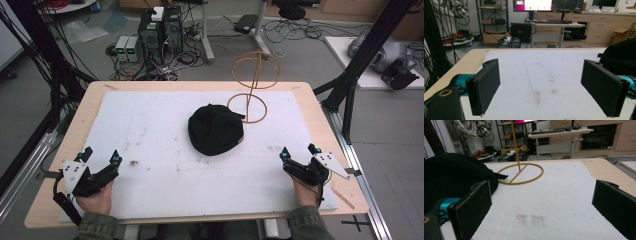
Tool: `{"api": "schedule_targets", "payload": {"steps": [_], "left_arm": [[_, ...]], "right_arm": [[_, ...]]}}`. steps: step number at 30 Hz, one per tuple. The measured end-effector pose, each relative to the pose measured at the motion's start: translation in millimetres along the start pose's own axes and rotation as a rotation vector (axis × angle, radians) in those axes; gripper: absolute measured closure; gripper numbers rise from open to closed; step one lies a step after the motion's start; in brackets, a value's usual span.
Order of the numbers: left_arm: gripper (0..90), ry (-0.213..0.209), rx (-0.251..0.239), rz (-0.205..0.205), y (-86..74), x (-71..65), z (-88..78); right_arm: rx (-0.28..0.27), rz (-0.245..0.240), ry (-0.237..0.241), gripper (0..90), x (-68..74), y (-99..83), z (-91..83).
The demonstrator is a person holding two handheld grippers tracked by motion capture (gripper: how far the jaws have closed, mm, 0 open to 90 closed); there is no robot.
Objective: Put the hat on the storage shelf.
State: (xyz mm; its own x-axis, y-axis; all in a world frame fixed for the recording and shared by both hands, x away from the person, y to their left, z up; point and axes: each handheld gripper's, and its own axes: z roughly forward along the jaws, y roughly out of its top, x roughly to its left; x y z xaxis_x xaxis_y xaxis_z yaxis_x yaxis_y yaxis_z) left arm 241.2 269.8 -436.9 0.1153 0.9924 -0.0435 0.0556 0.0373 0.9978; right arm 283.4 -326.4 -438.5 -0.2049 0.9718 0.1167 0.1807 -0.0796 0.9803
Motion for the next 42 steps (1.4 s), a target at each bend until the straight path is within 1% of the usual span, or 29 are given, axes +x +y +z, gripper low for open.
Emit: {"api": "schedule_targets", "payload": {"steps": [3, 8, 12, 13, 14, 16, 18, 20, 21, 22, 24, 26, 29, 31, 33, 34, 35, 39, 42], "left_arm": [[15.9, 0.000, 0.008, 0.005, 0.0, 0.1, 0.0], [15.8, -0.001, 0.018, 0.001, -0.2, -0.2, 1.0], [15.8, -0.005, 0.020, 0.000, -0.3, -0.1, 1.2], [15.8, -0.007, 0.020, -0.002, -0.2, -0.3, 1.3], [15.8, -0.021, 0.025, -0.014, 0.1, -0.4, 1.3], [15.7, -0.027, 0.025, -0.014, 0.4, -0.8, 1.6], [15.4, -0.030, 0.030, -0.007, 1.0, -2.3, 1.9], [15.4, -0.036, 0.032, -0.001, 1.6, -4.6, 2.4], [15.5, -0.053, 0.045, 0.007, 3.3, -6.3, 3.3], [15.5, -0.053, 0.045, 0.007, 3.3, -6.3, 3.3], [15.6, -0.055, 0.047, 0.032, 5.1, -8.4, 3.8], [15.6, -0.063, 0.046, 0.047, 7.9, -10.7, 4.6], [15.3, -0.083, 0.050, 0.079, 15.2, -15.0, 6.7], [15.2, -0.105, 0.037, 0.085, 23.6, -17.9, 7.4], [15.2, -0.123, 0.037, 0.090, 32.5, -20.8, 9.0], [15.2, -0.145, 0.048, 0.101, 39.5, -24.7, 13.8], [15.2, -0.145, 0.048, 0.101, 39.5, -24.7, 13.8], [15.2, -0.208, 0.103, 0.132, 50.1, -36.1, 29.5], [15.2, -0.242, 0.125, 0.156, 56.9, -47.1, 39.6]], "right_arm": [[0.004, -0.019, 0.002, 1.6, 1.1, -0.4, 0.7], [0.015, -0.009, 0.016, 1.6, 0.3, -0.4, 1.0], [0.020, -0.003, 0.013, 1.5, -1.1, -1.3, 1.3], [0.017, -0.005, 0.012, 1.6, -1.7, -1.9, 1.6], [0.022, 0.000, 0.010, 1.5, -1.7, -2.2, 1.4], [0.019, -0.003, 0.000, 1.6, -2.2, -2.5, 1.3], [0.019, 0.005, 0.000, 1.6, -2.1, -2.5, 0.8], [0.020, 0.003, -0.006, 1.6, -2.7, -3.0, 0.9], [0.020, 0.003, -0.008, 1.6, -3.0, -3.3, 1.0], [0.024, 0.007, -0.009, 1.6, -3.3, -3.6, 0.9], [0.024, 0.010, -0.008, 1.6, -3.8, -4.0, 1.2], [0.026, 0.008, -0.006, 1.6, -4.4, -4.1, 1.5], [0.024, 0.006, -0.001, 1.5, -4.5, -4.2, 2.1], [0.019, -0.001, -0.001, 1.6, -4.7, -4.1, 2.0], [0.018, -0.002, -0.001, 1.6, -4.8, -4.1, 2.2], [0.022, -0.003, 0.000, 1.6, -5.5, -4.1, 3.1], [0.025, 0.001, -0.002, 1.6, -5.5, -4.1, 3.1], [0.022, -0.002, -0.001, 1.6, -4.8, -3.9, 2.9], [0.022, -0.003, -0.001, 1.5, -4.2, -3.6, 2.6]]}}
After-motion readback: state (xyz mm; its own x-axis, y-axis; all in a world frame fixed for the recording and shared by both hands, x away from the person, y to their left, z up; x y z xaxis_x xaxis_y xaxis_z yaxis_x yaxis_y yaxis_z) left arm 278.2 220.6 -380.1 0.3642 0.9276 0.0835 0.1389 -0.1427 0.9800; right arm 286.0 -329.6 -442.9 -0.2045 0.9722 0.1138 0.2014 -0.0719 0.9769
